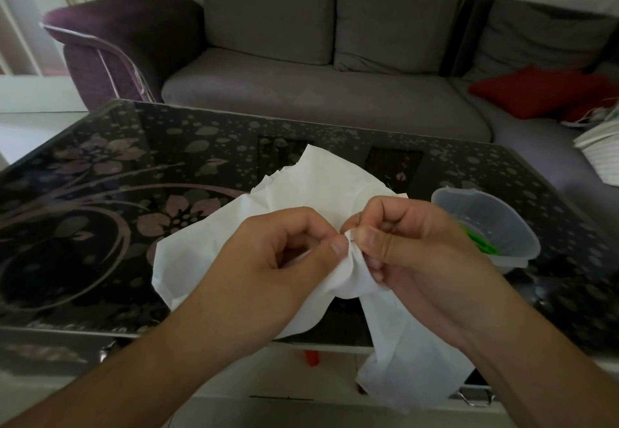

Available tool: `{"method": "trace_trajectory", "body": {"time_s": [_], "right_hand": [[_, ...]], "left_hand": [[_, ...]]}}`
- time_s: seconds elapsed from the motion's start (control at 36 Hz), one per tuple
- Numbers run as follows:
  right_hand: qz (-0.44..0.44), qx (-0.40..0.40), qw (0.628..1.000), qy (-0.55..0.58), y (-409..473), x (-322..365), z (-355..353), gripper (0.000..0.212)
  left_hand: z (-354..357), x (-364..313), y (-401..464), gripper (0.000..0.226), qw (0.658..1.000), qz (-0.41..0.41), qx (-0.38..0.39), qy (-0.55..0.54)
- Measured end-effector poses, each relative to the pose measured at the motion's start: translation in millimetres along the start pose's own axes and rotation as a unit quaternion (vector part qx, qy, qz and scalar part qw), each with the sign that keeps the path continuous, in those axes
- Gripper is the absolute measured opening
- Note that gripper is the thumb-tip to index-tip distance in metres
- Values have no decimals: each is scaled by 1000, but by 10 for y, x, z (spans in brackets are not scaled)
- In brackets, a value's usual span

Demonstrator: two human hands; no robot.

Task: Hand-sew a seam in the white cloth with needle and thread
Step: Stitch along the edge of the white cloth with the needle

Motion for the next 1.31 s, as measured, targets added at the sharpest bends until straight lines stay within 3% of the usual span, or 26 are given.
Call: {"method": "trace_trajectory", "body": {"time_s": [0.25, 0.31, 0.39, 0.47, 0.81, 1.19, 1.31], "right_hand": [[-13, -69, 988, -141, -35, 98, -112, 19], [-13, -64, 983, -173, -39, 142, -132, 9], [-13, -56, 972, -227, -62, 193, -162, 23], [-17, -67, 964, -256, -64, 228, -165, 25], [-64, -85, 951, -291, -60, 261, -109, 29], [-33, -117, 960, -251, -61, 228, -110, 25], [-58, -109, 946, -300, -67, 264, -80, 24]], "left_hand": [[-74, 41, -1, 18, 998, -22, -11, -57], [-92, 36, 9, 18, 998, -18, -15, -50], [-114, 26, 34, 18, 999, -10, -25, -47], [-133, 31, 47, 17, 999, -11, -30, -44], [2, 89, 22, 24, 996, -50, 16, -74], [2, 137, 18, 20, 995, -78, 9, -60], [-11, 148, 25, 21, 995, -81, -2, -53]]}}
Point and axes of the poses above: each hand's wrist, its own y-axis towards the middle knuckle, its own z-axis out of the palm, x = y × z, the point moved 8 cm from there along y, towards the middle knuckle
